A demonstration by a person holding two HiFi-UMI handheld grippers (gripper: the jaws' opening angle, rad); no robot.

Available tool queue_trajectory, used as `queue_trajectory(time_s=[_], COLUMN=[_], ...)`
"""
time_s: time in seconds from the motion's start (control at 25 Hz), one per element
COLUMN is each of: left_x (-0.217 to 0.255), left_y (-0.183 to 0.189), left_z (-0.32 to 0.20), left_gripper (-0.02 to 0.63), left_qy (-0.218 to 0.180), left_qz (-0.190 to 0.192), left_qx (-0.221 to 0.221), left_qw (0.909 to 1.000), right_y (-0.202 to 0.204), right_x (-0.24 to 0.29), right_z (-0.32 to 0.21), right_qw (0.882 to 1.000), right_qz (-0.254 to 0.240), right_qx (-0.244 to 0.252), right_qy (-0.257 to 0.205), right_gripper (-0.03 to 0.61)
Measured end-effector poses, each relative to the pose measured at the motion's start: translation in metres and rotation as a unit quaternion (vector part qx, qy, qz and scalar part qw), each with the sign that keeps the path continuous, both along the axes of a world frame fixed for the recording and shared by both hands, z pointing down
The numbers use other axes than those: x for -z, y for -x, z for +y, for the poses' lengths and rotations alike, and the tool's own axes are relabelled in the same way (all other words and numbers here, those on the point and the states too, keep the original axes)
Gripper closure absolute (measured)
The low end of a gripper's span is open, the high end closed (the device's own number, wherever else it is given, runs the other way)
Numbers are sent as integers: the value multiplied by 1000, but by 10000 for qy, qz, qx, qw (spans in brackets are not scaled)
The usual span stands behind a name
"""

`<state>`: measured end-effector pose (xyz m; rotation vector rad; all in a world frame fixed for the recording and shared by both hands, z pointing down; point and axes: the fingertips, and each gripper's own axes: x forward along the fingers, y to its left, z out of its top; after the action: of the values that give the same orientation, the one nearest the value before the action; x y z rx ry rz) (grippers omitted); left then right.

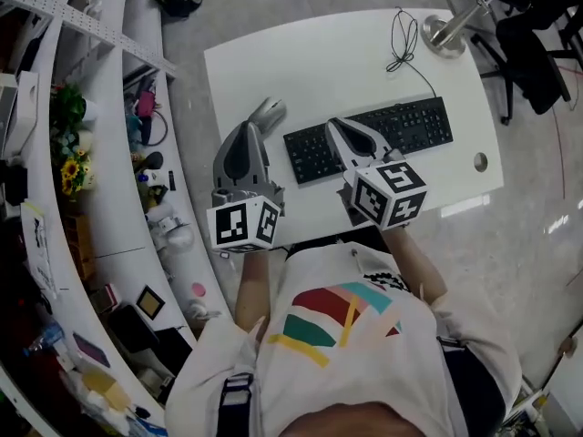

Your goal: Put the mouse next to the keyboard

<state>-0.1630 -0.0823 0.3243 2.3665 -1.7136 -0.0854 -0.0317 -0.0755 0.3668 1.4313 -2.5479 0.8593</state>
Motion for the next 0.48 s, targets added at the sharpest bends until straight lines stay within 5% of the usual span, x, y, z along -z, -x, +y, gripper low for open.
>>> queue_trajectory(time_s=[0.24, 0.36, 0.48], left_x=[-45, -50, -56], left_y=[20, 32, 41], left_z=[-19, -22, -25], left_gripper=[572, 572, 571], left_qy=[307, 280, 305], left_qz=[-425, -361, -260], left_qx=[-10, 89, 167], left_qw=[9986, 9989, 9991], right_y=[39, 66, 88], right_x=[-26, -48, -67], right_z=[-13, -8, -13], right_qw=[9985, 9923, 9865], right_qz=[142, 178, 609], right_qx=[501, 1046, 1370], right_qy=[173, 635, 653], right_gripper=[566, 564, 374])
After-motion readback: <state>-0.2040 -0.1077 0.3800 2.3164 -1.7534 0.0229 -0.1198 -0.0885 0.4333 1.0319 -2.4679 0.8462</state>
